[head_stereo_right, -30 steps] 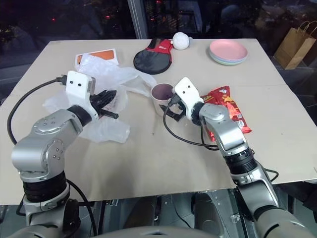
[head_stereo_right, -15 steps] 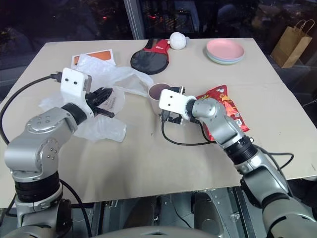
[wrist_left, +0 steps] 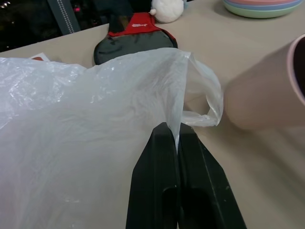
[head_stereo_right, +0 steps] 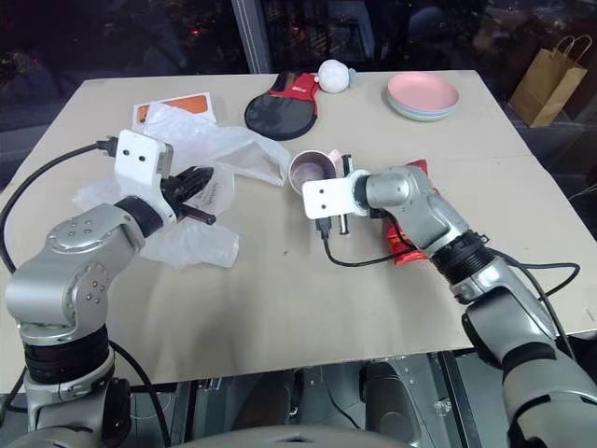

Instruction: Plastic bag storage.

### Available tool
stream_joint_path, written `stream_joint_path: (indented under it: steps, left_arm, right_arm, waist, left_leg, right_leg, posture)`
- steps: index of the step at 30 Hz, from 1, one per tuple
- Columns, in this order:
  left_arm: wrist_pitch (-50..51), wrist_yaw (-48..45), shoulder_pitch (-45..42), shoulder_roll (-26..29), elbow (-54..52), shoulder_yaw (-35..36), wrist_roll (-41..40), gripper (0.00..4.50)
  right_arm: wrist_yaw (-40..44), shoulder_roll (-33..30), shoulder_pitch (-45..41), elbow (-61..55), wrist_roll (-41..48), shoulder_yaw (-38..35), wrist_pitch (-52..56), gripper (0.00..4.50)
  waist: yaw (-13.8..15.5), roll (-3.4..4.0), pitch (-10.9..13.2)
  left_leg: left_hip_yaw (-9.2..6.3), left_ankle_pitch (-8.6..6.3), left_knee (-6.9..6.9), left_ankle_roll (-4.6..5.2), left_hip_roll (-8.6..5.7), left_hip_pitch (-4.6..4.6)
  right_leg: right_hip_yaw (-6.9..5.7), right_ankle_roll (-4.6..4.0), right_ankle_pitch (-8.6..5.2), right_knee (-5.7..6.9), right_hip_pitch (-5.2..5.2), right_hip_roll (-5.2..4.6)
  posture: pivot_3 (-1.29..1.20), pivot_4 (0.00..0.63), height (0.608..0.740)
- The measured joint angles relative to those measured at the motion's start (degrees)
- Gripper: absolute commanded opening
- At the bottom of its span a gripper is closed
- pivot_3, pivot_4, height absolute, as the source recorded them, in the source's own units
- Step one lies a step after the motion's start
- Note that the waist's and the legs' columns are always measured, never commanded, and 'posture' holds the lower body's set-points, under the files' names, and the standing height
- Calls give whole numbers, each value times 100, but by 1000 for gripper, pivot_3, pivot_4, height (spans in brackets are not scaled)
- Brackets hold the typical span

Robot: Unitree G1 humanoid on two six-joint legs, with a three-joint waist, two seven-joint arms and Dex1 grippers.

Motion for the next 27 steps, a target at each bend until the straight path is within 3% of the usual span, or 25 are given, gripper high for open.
stream_joint_path:
  steps: [8,18,23,27]
  left_arm:
    - [127,-85,-492,-213,213,41,-562,0]
    - [1202,43,-1352,-876,608,705,-2015,0]
    - [1559,168,-1602,-962,807,859,-2491,0]
    - [1730,238,-1929,-1106,899,959,-2965,0]
  right_arm:
    - [53,214,728,-1492,907,-868,1513,34]
    - [-737,1080,1389,-3215,2219,-1720,3396,34]
    - [-1065,1351,1374,-3230,2459,-1796,3624,34]
    - [-1331,1946,868,-1683,2275,-1603,3008,34]
  waist:
    - [3,-1,1]
    - [-1,0,2]
    - [-11,-1,2]
    - [-37,0,2]
  left_leg:
    - [-7,0,0,0,0,-2]
    - [-12,0,2,0,0,-2]
    - [-11,0,2,0,0,-1]
    - [-6,0,1,0,0,6]
  right_leg:
    - [-7,0,0,2,0,0]
    - [-11,1,-1,6,0,0]
    - [-11,0,0,8,0,1]
    - [-3,0,0,11,-1,3]
  posture:
    - [0,150,740]
    - [0,150,740]
    - [0,150,740]
    - [0,150,740]
